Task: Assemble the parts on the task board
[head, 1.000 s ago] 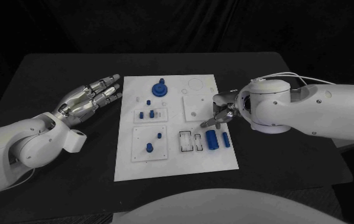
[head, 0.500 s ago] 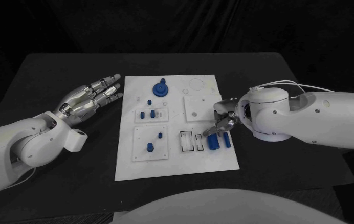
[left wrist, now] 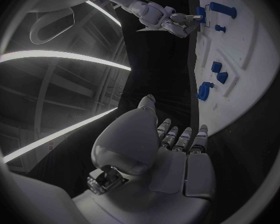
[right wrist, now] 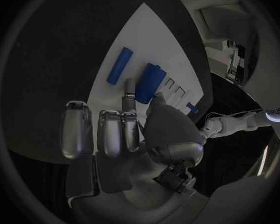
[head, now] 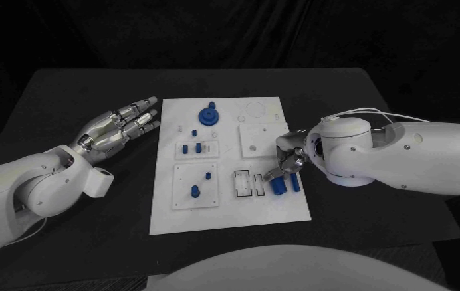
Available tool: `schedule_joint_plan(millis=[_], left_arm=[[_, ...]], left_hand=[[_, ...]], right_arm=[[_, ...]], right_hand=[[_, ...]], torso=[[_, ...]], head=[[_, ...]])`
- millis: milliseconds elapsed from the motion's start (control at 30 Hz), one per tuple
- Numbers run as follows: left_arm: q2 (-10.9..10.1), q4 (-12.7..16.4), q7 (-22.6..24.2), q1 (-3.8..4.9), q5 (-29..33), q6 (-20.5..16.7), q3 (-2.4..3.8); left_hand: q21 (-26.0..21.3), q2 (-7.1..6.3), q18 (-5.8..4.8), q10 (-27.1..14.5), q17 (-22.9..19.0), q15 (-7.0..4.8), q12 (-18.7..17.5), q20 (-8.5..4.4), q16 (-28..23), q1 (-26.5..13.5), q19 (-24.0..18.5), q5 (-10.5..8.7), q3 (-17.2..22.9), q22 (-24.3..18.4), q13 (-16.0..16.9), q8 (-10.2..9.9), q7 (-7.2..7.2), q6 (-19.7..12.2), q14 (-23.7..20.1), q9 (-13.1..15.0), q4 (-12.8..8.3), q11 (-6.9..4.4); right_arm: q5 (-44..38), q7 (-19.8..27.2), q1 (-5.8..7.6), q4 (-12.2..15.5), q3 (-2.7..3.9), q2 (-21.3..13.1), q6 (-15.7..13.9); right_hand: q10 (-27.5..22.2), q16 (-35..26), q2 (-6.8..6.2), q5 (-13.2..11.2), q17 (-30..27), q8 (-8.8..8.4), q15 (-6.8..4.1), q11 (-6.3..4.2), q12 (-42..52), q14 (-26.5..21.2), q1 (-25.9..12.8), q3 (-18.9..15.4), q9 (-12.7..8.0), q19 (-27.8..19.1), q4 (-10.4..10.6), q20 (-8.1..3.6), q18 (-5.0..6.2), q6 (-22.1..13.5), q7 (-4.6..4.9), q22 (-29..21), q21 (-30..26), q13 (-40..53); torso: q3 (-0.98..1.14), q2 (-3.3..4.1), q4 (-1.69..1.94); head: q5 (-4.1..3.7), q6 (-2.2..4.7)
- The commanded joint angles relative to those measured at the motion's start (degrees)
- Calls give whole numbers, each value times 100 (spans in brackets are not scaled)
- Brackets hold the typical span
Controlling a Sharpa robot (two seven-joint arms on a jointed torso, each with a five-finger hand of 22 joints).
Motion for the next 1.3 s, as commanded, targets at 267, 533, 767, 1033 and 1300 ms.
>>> schedule_joint_plan(millis=[267,533,767,1033,1300], left_arm=[[14,6,26,-11,32,79,4],[14,7,31,-12,32,87,4],[11,9,31,-13,32,90,4],[11,8,23,-14,32,93,4],[-12,20,7,-14,32,73,4]], left_hand=[[30,100,4,17,20,35,-12,-6,34,-226,29,-63,-98,-2,-3,41,93,73,74,11,283,59],[27,112,2,18,20,36,-12,-7,36,-254,24,-22,-108,-8,-2,54,124,111,77,16,278,48],[27,116,1,18,21,37,-12,-7,37,-259,22,-10,-108,-10,-2,59,133,125,77,18,277,45],[28,119,0,18,21,38,-12,-6,37,-261,23,3,-108,-9,-2,61,141,129,77,19,275,41],[33,122,1,18,20,38,-12,-6,37,-260,31,10,-107,2,-3,69,156,152,76,22,271,32]], right_arm=[[4,-120,-75,-50,-1,30,218],[189,-124,-85,-78,-1,51,293],[495,-108,-87,-96,-1,66,125],[1063,-91,-85,-28,0,15,-323],[1998,-63,155,89,2,-83,-838]], right_hand=[[596,-198,-137,1457,581,-195,112,123,14,426,223,69,122,-79,77,111,109,-355,90,979,-449,1509],[596,-204,-298,3083,589,-82,128,142,14,429,497,205,689,-72,173,128,120,-657,110,969,-556,1509],[596,-188,-506,4907,633,736,34,28,14,439,806,723,2042,-40,234,48,119,-1041,-21,989,-581,1509],[596,-178,-591,5475,658,1330,-18,-38,14,445,634,1442,3051,-23,248,-7,116,-1419,-91,997,-595,1509],[596,-178,-672,5568,657,1427,-34,-51,14,446,616,1888,3304,-25,219,-23,120,-1505,-102,991,-625,1509]], torso=[[2,1,-4],[0,-2,-3],[-2,-1,0],[-1,-3,-6],[-7,-6,0]], head=[[22,-1],[19,-1],[26,-1],[50,-1],[90,-1]])
